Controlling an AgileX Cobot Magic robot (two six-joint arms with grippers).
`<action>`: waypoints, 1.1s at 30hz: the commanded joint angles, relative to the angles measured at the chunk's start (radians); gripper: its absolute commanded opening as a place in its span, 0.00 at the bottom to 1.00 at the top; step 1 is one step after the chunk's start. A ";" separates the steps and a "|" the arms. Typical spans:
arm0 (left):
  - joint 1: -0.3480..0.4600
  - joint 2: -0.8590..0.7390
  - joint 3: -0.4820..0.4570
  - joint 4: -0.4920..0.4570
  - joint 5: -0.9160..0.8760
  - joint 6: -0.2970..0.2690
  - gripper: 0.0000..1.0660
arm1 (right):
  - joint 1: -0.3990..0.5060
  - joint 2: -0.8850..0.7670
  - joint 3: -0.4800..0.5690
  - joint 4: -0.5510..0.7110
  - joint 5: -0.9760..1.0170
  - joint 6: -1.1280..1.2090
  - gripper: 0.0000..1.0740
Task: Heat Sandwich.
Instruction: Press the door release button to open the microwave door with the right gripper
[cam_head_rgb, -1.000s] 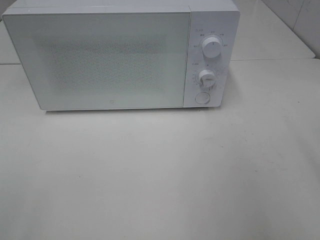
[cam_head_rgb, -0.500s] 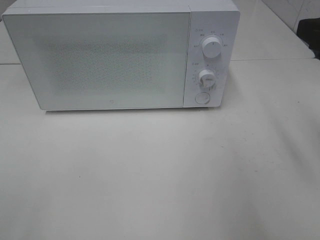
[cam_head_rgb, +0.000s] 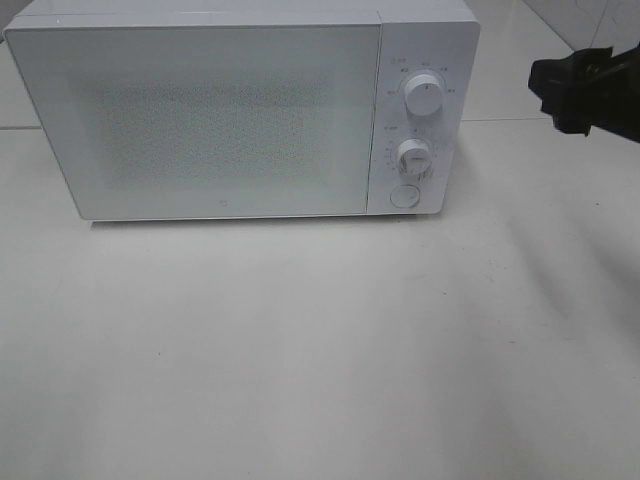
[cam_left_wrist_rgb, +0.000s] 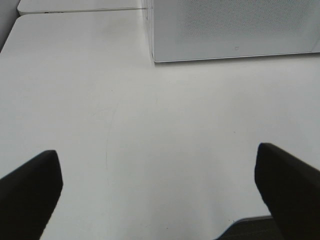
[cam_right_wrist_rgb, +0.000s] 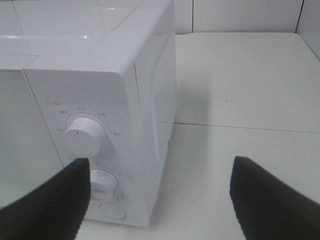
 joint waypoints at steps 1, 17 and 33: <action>0.003 -0.009 0.001 -0.007 -0.010 -0.007 0.94 | 0.056 0.062 0.052 0.141 -0.162 -0.117 0.70; 0.003 -0.009 0.001 -0.007 -0.010 -0.007 0.94 | 0.355 0.272 0.113 0.590 -0.474 -0.337 0.70; 0.003 -0.009 0.001 -0.007 -0.010 -0.007 0.94 | 0.581 0.444 0.111 0.856 -0.586 -0.381 0.70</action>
